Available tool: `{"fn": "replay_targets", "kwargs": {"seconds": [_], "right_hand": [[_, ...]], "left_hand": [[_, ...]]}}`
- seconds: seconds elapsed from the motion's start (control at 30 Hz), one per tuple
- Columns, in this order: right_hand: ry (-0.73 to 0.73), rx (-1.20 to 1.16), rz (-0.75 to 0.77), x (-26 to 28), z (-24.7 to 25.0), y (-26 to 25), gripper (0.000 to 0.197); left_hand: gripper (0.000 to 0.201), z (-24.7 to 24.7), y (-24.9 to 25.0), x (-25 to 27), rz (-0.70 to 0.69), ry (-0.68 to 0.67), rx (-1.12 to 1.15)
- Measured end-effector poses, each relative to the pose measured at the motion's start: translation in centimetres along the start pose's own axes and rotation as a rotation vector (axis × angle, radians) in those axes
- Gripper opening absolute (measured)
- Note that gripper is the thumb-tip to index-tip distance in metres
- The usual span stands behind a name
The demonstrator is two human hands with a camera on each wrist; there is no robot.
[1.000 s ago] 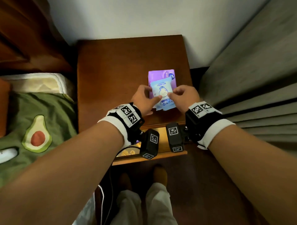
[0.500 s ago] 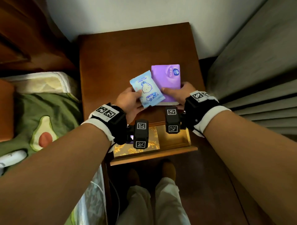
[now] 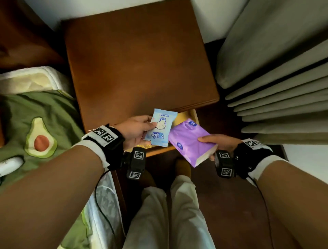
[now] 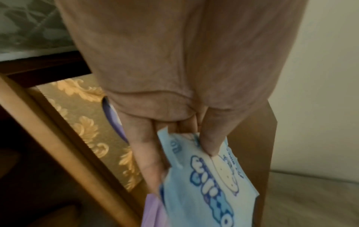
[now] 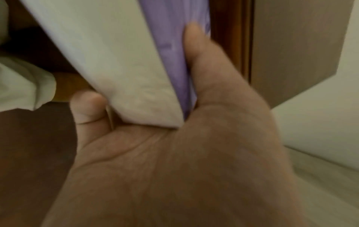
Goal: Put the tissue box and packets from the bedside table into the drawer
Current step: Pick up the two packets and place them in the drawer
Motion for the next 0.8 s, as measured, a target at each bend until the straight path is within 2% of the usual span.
{"fn": "replay_targets", "kwargs": {"seconds": [0.03, 0.07, 0.13, 0.17, 0.23, 0.33, 0.47, 0.57, 0.63, 0.67, 0.7, 0.8], "right_hand": [[0.070, -0.005, 0.010, -0.7, 0.6, 0.0, 0.031], [0.163, -0.015, 0.036, -2.0, 1.3, -0.1, 0.042], [0.333, -0.049, 0.064, -4.6, 2.7, -0.3, 0.088], [0.376, -0.081, 0.097, -5.5, 2.8, -1.0, 0.093], [0.420, -0.104, 0.159, -6.6, 2.0, -2.8, 0.077], [0.362, -0.161, 0.255, -9.1, 0.7, -5.1, 0.063], [0.423, -0.113, 0.317, -11.7, 0.7, -6.2, 0.065], [0.450, 0.093, 0.368, -12.9, 0.5, -8.2, 0.064], [0.496, 0.303, 0.330, -12.7, 0.5, -9.2, 0.052], [0.540, 0.332, 0.304, -12.4, 0.9, -9.3, 0.047], [0.555, 0.322, 0.301, -12.4, 1.4, -9.2, 0.045], [0.450, 0.093, 0.279, -11.3, 0.8, -7.6, 0.043]], "left_hand": [[0.030, -0.1, -0.8, 0.0, 0.013, -0.007, -0.022], [0.032, -0.1, -1.8, -0.1, 0.026, -0.007, -0.036], [0.034, 0.3, -3.2, -0.7, 0.045, 0.014, -0.051], [0.033, 0.6, -3.9, -1.1, 0.052, 0.029, -0.054], [0.035, 1.2, -5.0, -2.2, 0.050, 0.070, -0.040], [0.040, 1.9, -6.2, -3.8, 0.031, 0.123, 0.008], [0.040, 2.4, -7.0, -5.2, 0.008, 0.168, 0.070], [0.040, 2.8, -7.5, -5.9, 0.002, 0.192, 0.101], [0.036, 2.8, -7.4, -6.1, -0.010, 0.202, 0.116], [0.034, 2.6, -7.3, -6.1, -0.017, 0.205, 0.116], [0.034, 2.4, -7.2, -6.2, -0.021, 0.208, 0.108], [0.038, 1.4, -6.7, -6.2, -0.034, 0.187, 0.051]]}}
Point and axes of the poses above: each hand's wrist, its own x-axis away from the middle knuckle, its own z-axis out of the back of the hand, y = z × x, the point moved 10 cm from there along -x, towards the middle knuckle, and after that the axes turned 1 degree about -y, right-handed, at the moved point
